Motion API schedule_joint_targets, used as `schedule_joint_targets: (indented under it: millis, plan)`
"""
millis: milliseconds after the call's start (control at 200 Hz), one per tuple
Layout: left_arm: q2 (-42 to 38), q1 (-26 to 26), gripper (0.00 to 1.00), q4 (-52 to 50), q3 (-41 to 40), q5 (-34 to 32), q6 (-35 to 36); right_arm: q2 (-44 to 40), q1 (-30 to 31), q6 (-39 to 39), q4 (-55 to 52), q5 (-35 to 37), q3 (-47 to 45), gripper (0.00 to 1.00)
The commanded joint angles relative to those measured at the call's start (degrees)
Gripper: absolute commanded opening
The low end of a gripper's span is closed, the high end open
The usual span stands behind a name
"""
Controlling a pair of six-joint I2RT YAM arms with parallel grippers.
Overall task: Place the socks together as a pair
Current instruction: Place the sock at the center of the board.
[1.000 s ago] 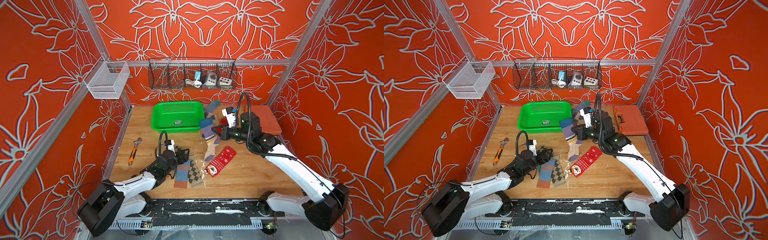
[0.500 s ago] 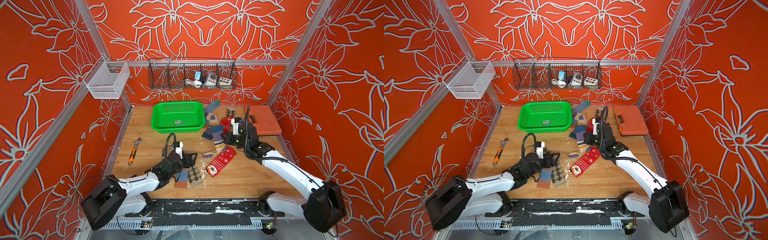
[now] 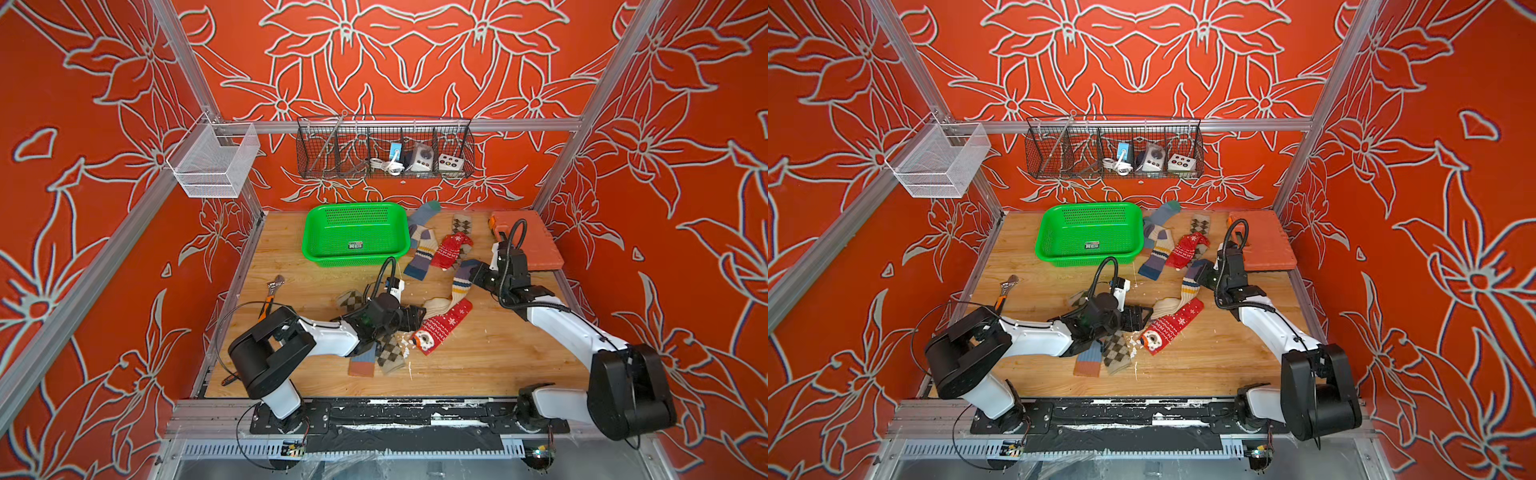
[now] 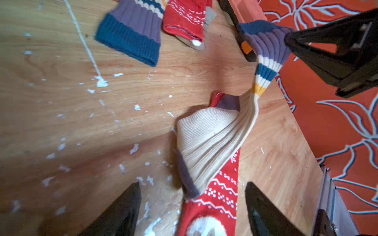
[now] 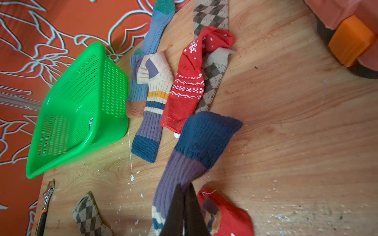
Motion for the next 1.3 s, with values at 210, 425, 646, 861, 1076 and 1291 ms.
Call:
schedule_joint_targets:
  millis: [210,425,646,861,1076,1291]
  plan:
    - [11.27,-5.79,0.81,-15.53,14.86,-9.16,13.38,-1.37,-0.67,-1.50,1.07,-2.08,-0.53,0.00]
    - [18.83,-5.88,0.74,-24.02,23.26,-12.08,13.76,-2.80,-1.47,-2.09,0.54,-4.07,-0.56,0.00]
    - [21.09,-5.78,0.22,-30.60,28.34,-15.62,12.04,-4.49,-2.01,-3.66,-1.65,-6.65,0.31,0.00]
    - [10.53,-5.81,0.00,-35.63,23.75,-8.46,11.59,-8.59,-2.01,-6.75,-8.77,-10.20,1.71,0.00]
    - [0.48,-5.71,0.00,-42.76,19.08,3.64,10.15,-12.69,-1.87,-8.65,-13.93,-14.36,1.35,0.02]
    - [-1.96,-2.11,0.00,-47.93,19.24,5.84,12.08,-6.44,-1.47,-8.08,-13.10,-17.03,0.94,0.03]
